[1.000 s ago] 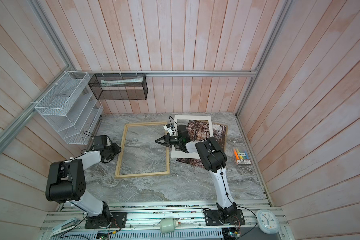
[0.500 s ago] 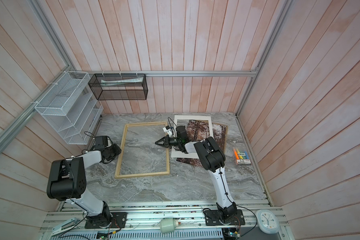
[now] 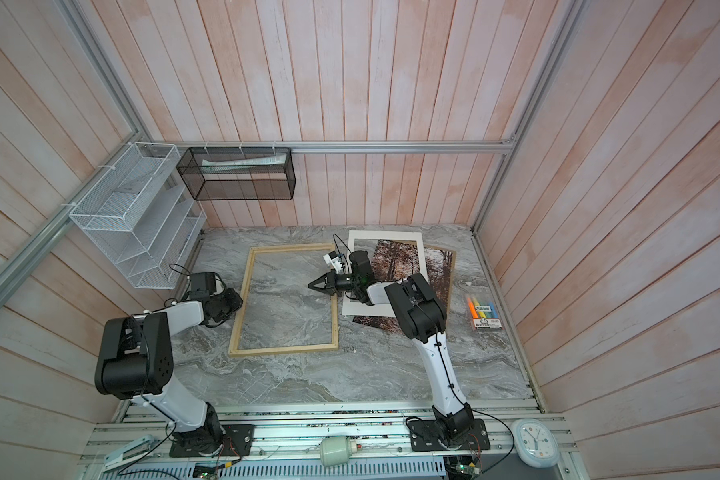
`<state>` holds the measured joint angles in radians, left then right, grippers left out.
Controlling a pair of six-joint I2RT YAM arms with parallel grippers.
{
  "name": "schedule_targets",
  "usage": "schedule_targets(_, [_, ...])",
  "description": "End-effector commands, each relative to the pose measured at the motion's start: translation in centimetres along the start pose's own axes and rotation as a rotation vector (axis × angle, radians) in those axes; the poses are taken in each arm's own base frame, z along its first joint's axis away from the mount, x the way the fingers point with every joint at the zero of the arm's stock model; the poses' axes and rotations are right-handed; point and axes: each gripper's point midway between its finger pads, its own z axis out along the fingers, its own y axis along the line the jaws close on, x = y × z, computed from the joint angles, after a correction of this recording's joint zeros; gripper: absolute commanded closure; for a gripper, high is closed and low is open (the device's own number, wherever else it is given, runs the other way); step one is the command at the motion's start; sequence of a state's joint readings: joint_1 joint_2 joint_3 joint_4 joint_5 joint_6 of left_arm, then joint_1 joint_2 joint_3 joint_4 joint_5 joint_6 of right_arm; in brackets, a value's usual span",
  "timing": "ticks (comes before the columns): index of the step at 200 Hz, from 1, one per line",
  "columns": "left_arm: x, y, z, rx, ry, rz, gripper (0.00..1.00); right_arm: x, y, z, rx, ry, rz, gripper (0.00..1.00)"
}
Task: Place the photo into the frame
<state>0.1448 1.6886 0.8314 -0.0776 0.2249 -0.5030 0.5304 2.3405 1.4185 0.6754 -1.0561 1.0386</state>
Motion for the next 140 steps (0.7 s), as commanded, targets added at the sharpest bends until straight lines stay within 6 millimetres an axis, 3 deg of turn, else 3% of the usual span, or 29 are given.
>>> schedule_targets(1, [1.3,0.2,0.8,0.016,0.042,0.007,0.76,0.1,0.8,0.9,-0.027,0.032,-0.056,1.0])
schedule_targets(140, [1.2,0.3,0.9,0.01,0.044,0.006,0.75,0.3,-0.9,1.4,0.019,0.055,-0.046,1.0])
